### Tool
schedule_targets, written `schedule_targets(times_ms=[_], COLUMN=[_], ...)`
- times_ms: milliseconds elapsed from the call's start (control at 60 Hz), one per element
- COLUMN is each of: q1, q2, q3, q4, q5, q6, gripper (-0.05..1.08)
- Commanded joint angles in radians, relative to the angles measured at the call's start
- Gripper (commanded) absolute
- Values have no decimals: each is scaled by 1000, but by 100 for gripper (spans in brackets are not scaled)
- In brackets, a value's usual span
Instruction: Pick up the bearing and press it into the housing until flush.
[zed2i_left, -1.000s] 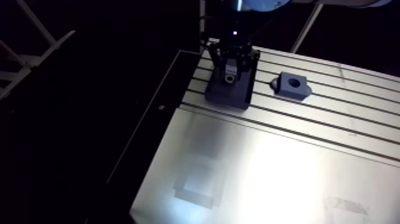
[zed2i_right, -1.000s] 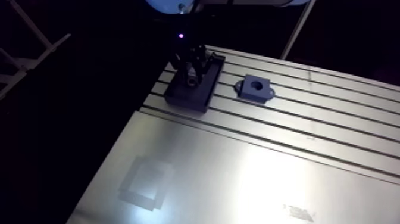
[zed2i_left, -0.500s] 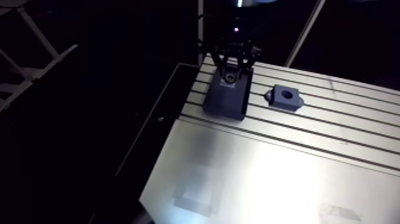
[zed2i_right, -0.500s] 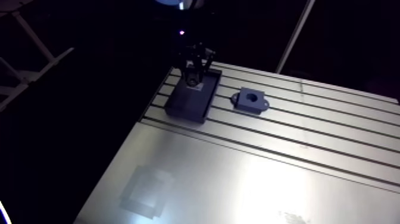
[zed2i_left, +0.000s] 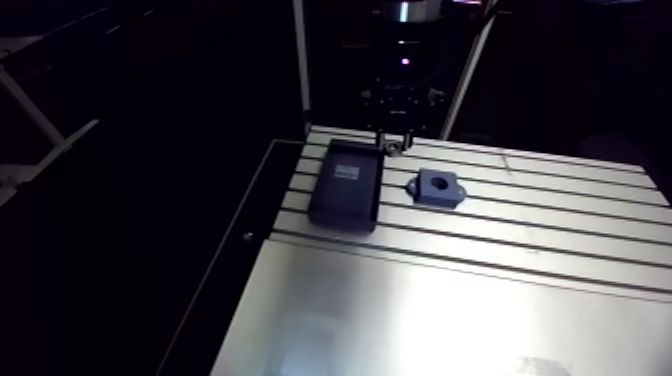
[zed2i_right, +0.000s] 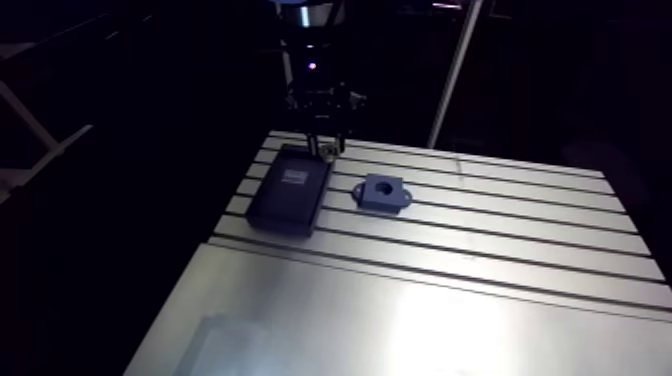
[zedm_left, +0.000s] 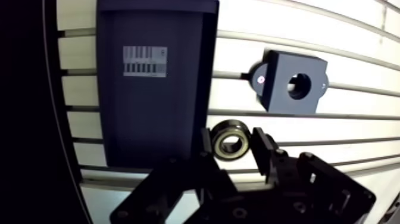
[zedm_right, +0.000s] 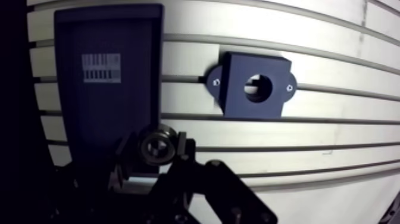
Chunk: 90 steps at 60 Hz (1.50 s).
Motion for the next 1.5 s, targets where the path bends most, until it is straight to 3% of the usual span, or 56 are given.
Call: schedule_targets(times_ms=[17,217,517,817,1500], q1=[-75,-127,-143,-196,-194], q2=[-20,-12,10,26,82], q3=[-1,3,-4,14,37], q4=[35,34,30,13,-92], q5=[-11,-10,-12,-11,-7], q6=[-68,-108,-126,-143,-159], gripper=[60,60,60,58,60])
